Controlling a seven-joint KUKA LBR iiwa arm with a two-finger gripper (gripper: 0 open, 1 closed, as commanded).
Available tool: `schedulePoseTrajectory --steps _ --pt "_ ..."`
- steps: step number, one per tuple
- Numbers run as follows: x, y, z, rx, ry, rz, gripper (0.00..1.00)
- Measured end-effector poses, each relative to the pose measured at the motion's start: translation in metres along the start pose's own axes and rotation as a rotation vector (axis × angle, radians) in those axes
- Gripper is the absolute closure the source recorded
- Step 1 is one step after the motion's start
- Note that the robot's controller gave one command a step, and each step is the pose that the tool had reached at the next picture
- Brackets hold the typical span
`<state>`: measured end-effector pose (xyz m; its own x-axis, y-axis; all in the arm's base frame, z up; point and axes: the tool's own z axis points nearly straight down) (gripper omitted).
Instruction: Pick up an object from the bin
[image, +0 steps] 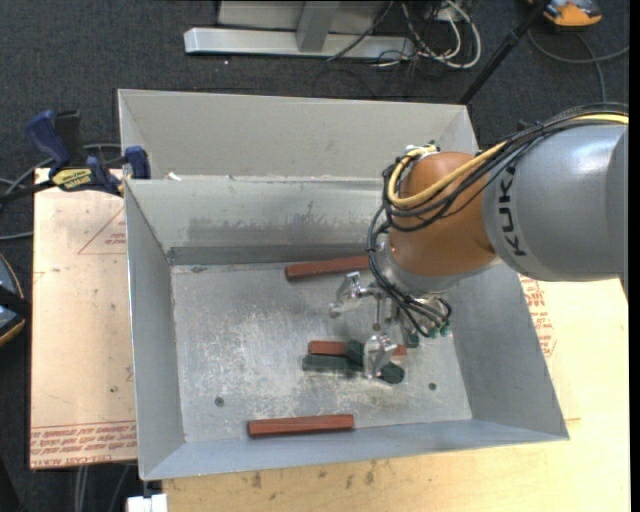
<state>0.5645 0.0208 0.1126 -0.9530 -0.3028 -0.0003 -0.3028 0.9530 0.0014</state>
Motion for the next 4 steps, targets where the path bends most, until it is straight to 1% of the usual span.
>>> schedulePoseTrajectory --steps 1,2,3,4 --pt "-0.024 -0.009 0.012 0.0 -0.003 0.066 0.0" --pt "-0.014 -0.001 0.031 0.009 -0.014 0.092 0.0" --pt "-0.012 -0.001 0.028 0.005 0.007 0.093 1.0" --pt "-0.012 -0.001 0.028 0.005 0.007 0.093 1.0"
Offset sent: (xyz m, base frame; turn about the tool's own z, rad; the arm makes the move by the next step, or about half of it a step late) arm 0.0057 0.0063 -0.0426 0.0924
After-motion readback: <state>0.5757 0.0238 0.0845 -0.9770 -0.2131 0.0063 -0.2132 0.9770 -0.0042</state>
